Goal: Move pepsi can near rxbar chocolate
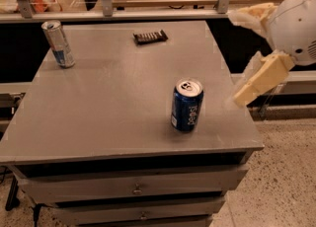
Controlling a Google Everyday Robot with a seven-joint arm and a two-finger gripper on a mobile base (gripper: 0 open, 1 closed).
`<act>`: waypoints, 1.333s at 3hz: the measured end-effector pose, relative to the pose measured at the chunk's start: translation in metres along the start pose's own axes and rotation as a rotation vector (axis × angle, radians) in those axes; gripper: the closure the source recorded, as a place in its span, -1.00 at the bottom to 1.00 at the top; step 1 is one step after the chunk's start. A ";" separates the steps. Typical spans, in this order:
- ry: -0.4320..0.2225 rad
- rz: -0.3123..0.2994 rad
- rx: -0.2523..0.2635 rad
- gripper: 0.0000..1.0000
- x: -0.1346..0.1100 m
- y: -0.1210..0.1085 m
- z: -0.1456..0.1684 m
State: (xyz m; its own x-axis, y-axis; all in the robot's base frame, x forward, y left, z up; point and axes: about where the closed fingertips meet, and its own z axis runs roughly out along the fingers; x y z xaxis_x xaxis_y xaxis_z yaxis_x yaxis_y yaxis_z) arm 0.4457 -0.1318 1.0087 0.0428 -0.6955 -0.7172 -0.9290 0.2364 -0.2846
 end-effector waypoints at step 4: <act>-0.340 0.144 -0.101 -1.00 0.016 0.013 0.045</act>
Offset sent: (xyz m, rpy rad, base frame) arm -0.0005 0.0113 -0.0311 0.4147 0.1053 0.0894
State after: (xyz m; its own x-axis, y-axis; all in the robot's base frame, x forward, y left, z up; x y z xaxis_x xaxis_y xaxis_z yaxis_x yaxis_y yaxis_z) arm 0.4506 -0.1094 0.9645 0.0126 -0.3913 -0.9202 -0.9651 0.2360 -0.1135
